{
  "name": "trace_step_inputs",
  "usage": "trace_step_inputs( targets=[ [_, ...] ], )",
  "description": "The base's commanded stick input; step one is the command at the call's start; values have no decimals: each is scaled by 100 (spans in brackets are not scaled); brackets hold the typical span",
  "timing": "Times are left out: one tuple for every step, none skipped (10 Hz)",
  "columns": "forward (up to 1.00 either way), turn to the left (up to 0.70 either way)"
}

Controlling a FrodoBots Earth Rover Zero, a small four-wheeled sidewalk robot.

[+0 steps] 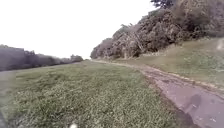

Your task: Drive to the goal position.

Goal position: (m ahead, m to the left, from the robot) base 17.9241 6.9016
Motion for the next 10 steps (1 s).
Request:
trace_step_inputs(
  targets=[
    [5, 0],
    [4, 0],
    [4, 0],
    [4, 0],
    [4, 0],
    [4, 0],
    [5, 0],
    [5, 0],
    [4, 0],
    [4, 0]
  ],
)
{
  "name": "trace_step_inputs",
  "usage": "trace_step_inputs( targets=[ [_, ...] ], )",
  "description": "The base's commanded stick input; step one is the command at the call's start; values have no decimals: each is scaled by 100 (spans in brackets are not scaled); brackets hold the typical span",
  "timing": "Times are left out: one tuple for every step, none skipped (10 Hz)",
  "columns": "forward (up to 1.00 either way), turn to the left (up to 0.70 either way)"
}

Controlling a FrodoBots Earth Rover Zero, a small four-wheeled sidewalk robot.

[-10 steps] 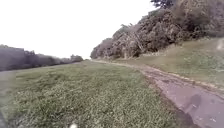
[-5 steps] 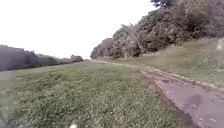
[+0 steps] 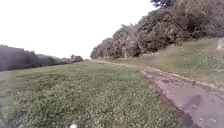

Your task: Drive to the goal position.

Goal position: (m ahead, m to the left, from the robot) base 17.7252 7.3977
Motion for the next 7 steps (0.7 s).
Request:
trace_step_inputs(
  targets=[
    [5, 0],
    [4, 0],
    [4, 0],
    [5, 0],
    [5, 0],
    [4, 0],
    [4, 0]
  ],
)
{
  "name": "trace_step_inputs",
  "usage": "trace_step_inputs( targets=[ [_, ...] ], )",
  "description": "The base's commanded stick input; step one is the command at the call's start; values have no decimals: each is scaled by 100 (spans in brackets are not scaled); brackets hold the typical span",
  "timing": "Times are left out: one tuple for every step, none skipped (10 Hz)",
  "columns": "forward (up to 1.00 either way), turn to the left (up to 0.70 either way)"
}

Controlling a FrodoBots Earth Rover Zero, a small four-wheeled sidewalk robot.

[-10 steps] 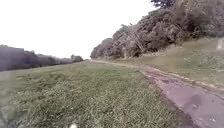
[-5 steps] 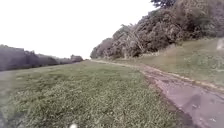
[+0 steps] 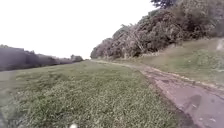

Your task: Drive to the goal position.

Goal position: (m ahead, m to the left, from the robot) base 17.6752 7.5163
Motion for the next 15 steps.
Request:
trace_step_inputs(
  targets=[
    [5, 0],
    [4, 0],
    [4, 0],
    [4, 0],
    [4, 0],
    [5, 0],
    [5, 0],
    [4, 0],
    [4, 0],
    [5, 0],
    [5, 0],
    [4, 0],
    [4, 0],
    [5, 0],
    [5, 0]
  ],
)
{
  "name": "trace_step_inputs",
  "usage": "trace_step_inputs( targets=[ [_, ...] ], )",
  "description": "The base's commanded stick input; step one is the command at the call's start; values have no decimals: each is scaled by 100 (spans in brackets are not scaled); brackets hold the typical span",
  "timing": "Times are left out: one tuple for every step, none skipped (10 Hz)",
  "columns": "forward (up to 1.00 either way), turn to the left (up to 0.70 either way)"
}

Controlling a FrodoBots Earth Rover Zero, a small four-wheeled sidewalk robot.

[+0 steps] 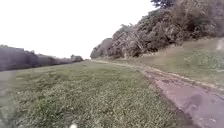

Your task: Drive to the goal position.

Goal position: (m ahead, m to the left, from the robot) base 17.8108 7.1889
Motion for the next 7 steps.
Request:
trace_step_inputs(
  targets=[
    [5, 0],
    [4, 0],
    [5, 0],
    [4, 0],
    [4, 0],
    [4, 0],
    [5, 0]
  ],
)
